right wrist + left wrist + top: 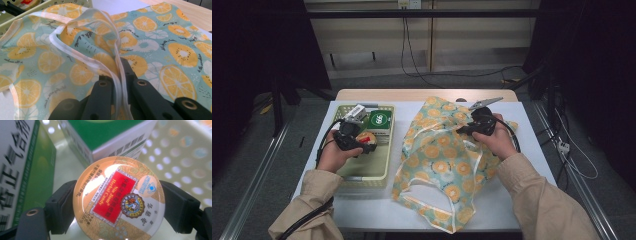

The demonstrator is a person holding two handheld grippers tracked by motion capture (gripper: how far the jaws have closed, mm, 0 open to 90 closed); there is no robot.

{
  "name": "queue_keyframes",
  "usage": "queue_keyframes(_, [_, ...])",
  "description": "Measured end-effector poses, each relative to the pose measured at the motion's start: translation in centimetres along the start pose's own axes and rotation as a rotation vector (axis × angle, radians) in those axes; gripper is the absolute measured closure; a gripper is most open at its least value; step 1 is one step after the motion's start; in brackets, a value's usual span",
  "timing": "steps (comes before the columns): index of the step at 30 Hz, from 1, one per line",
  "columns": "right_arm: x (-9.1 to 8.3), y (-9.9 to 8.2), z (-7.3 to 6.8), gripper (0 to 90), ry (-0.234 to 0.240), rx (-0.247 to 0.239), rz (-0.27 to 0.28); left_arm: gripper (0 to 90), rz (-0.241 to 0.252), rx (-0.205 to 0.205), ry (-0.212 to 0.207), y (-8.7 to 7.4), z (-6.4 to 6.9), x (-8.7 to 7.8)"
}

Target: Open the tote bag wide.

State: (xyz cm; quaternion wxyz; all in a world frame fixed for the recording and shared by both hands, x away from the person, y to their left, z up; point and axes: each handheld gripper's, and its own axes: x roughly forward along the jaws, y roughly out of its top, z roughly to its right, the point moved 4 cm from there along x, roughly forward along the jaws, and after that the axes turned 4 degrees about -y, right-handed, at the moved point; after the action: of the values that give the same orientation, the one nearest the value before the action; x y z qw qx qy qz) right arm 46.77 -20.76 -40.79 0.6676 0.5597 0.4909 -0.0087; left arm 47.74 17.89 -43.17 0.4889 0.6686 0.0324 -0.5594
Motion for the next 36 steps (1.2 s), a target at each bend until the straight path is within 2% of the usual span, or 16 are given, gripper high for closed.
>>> queue_keyframes(4, [0.0,0.0,0.1,88.9,-0.001,0.004,0.001,20.5,0.034,-0.022,-0.019,0.8,0.5,-1.0])
queue_keyframes(7, [0.0,0.0,0.1,88.9,-0.002,0.009,0.001,20.6,0.055,-0.013,-0.033,1.7,1.2,-1.8])
queue_keyframes(14, [0.2,0.0,0.0,88.9,-0.002,0.013,0.000,20.5,0.121,-0.016,-0.106,4.0,3.4,-2.8])
queue_keyframes(22, [0.2,0.0,0.1,88.9,-0.004,0.016,-0.002,20.6,0.156,0.061,-0.146,6.1,6.4,-3.0])
queue_keyframes(29, [0.2,0.0,0.1,88.9,-0.005,0.015,0.000,20.6,0.196,0.103,-0.211,7.6,9.4,-2.6])
queue_keyframes(36, [0.1,0.1,0.1,89.0,-0.004,0.021,0.003,20.5,0.201,0.158,-0.261,8.5,12.3,-1.8])
